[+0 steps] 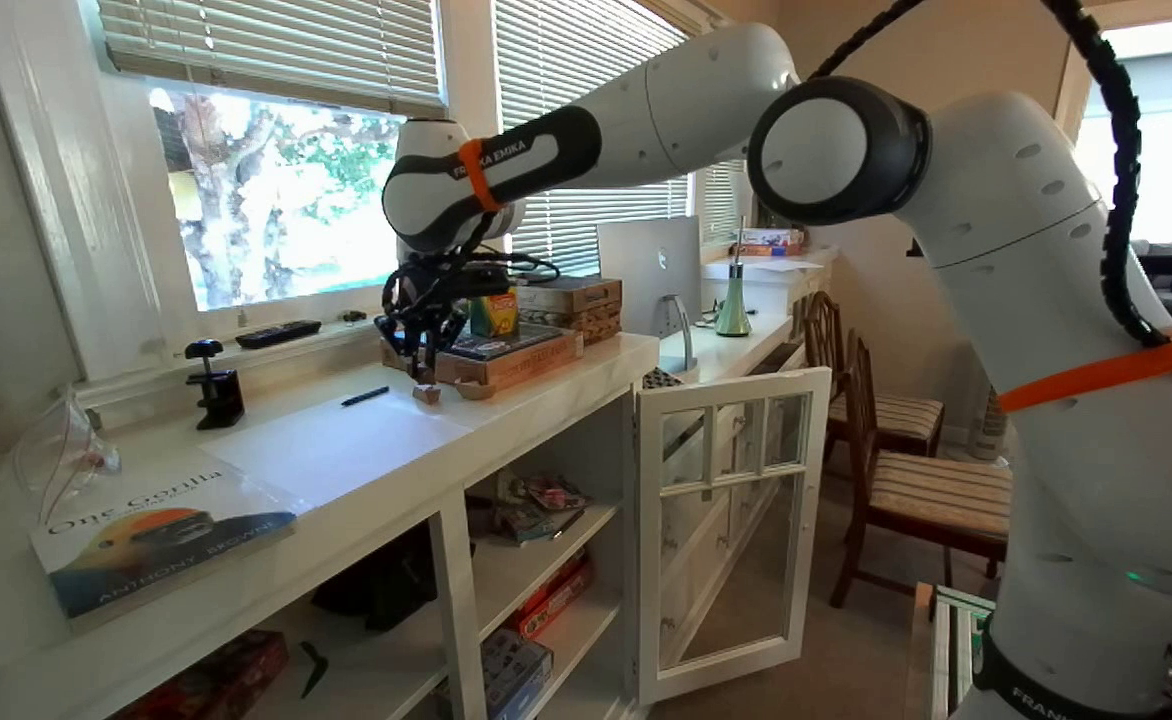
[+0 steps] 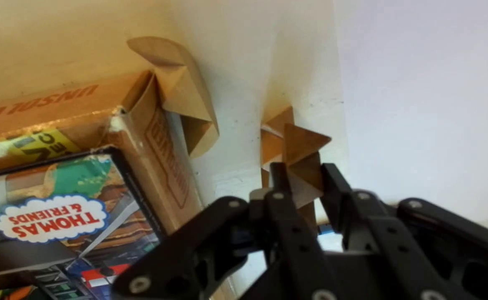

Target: Put the dark brown wooden block on the light brown wooden block on the left

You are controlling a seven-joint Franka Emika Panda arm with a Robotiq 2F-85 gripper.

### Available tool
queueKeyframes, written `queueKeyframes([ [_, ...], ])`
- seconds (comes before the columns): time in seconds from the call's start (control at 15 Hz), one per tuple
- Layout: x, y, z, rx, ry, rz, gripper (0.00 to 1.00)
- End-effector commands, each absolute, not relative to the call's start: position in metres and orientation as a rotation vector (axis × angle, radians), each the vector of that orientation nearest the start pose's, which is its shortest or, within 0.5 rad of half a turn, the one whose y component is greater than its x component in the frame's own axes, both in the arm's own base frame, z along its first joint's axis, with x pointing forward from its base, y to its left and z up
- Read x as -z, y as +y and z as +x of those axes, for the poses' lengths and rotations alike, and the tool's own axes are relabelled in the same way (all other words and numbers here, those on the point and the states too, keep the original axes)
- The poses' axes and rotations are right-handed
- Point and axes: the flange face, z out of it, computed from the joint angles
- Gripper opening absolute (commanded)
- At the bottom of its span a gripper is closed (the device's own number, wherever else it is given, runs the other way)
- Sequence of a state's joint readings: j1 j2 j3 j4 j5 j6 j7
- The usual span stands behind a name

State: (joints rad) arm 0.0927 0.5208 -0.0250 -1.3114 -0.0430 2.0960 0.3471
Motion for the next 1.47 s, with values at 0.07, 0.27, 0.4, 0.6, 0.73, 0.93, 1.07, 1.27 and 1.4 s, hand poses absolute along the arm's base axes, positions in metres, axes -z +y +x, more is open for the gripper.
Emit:
queueKeyframes([
  [0.07, -0.4591, 0.0514, 0.743, 0.434, 0.374, -3.101, 0.06],
  [0.27, -0.4573, 0.0518, 0.7457, 0.436, 0.366, -3.104, 0.06],
  [0.4, -0.4562, 0.0517, 0.7464, 0.434, 0.357, -3.108, 0.06],
  [0.6, -0.4561, 0.0515, 0.747, 0.434, 0.35, -3.111, 0.06],
  [0.73, -0.4554, 0.051, 0.7475, 0.433, 0.346, -3.113, 0.06],
  [0.93, -0.4538, 0.0514, 0.7478, 0.431, 0.338, -3.119, 0.06],
  [1.07, -0.4529, 0.0518, 0.7477, 0.428, 0.329, -3.123, 0.06],
  [1.27, -0.4532, 0.0517, 0.7471, 0.426, 0.319, -3.126, 0.47],
  [1.4, -0.4542, 0.051, 0.7465, 0.426, 0.316, -3.126, 0.57],
])
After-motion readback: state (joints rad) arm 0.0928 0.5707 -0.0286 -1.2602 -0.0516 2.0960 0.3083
